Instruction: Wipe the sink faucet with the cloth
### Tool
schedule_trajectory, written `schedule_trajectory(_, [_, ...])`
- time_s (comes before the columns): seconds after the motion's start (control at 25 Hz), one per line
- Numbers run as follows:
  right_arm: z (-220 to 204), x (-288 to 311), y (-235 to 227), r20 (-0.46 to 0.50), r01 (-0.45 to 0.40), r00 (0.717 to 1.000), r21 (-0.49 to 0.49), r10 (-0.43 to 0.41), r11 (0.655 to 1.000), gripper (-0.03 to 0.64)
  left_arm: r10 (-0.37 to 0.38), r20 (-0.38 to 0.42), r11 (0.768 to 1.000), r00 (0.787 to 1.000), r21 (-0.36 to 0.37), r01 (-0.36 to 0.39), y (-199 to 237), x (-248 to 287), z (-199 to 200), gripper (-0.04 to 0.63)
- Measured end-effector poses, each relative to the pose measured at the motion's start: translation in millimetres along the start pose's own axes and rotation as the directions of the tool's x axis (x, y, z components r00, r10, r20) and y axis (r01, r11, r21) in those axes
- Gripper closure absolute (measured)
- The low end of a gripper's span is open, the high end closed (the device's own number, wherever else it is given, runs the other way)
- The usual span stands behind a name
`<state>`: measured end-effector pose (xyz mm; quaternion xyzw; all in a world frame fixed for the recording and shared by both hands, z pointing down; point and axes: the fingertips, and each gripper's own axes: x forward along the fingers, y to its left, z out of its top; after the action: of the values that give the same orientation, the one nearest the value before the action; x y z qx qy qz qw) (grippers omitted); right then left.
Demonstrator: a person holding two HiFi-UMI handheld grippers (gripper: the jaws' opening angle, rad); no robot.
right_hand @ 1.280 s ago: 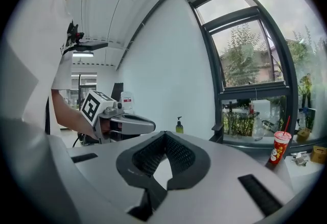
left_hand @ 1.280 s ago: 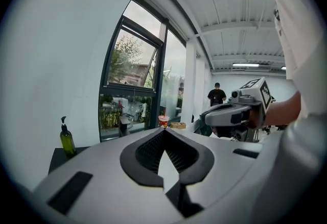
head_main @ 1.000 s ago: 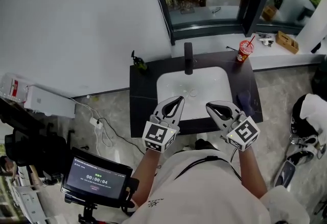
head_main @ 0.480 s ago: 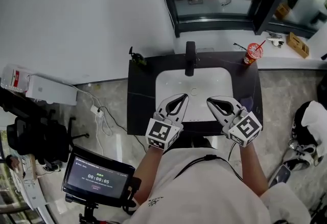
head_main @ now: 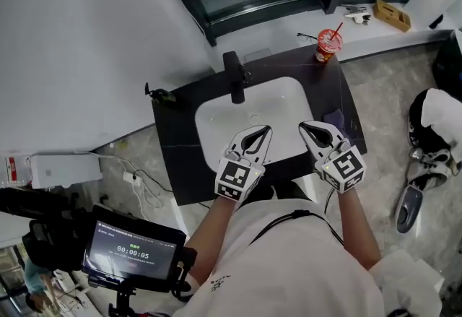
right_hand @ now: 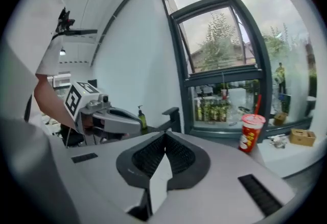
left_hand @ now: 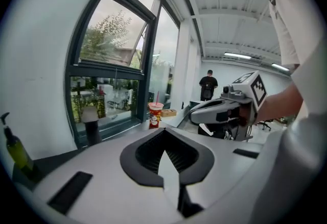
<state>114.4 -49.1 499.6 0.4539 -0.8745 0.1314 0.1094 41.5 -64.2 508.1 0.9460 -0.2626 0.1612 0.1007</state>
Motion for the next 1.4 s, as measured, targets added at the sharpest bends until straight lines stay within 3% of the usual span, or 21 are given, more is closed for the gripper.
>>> schedule_trajectory(0.12, [-35,-28,-35,-0.088,0.143,0.986,0.007,-0.142,0.99,0.614,-0.101,-0.024,0.994,0.995,0.033,0.101,-25,28,-1,0.6])
schedule_trajectory(0.32, [-99,-72,-65,-0.234,0.314,0.926,0.041,-0.296,0.949,0.611,-0.257,-0.043,0.964,0.965,0.059,0.259,-61,66,0,0.6])
schedule_trajectory(0.48, [-138,-88,-85,-0.338,0.39,0.873,0.048,-0.352,0.92,0.462,-0.314,-0.045,0.945,0.948,0.079,0.317,-81,79,10,0.6])
schedule_trajectory(0.64, [-172,-90,-99,-0.437,0.399,0.826,0.009,-0.355,0.917,0.389,-0.351,-0.067,0.931,0.934,0.083,0.356,-97,81,5,0.6])
schedule_trajectory(0.8, [-195,-81,-113,-0.489,0.394,0.804,0.014,-0.337,0.919,0.383,-0.359,-0.087,0.927,0.929,0.081,0.366,-99,77,-4,0.6])
schedule_trajectory(1.0, [-214,-75,-126,-0.553,0.39,0.773,0.028,-0.31,0.921,0.387,-0.33,-0.103,0.939,0.938,0.068,0.338,-87,65,-12,0.6])
schedule_trajectory(1.04, [-217,-74,-126,-0.567,0.382,0.765,0.02,-0.304,0.924,0.396,-0.321,-0.104,0.942,0.941,0.065,0.329,-83,63,-12,0.6])
schedule_trajectory(1.08, [-219,-74,-126,-0.577,0.376,0.759,0.011,-0.302,0.927,0.464,-0.313,-0.104,0.945,0.944,0.062,0.32,-80,61,-13,0.6])
schedule_trajectory(1.4, [-222,-70,-128,-0.588,0.351,0.756,-0.007,-0.288,0.936,0.503,-0.273,-0.077,0.959,0.959,0.053,0.278,-62,55,-13,0.6])
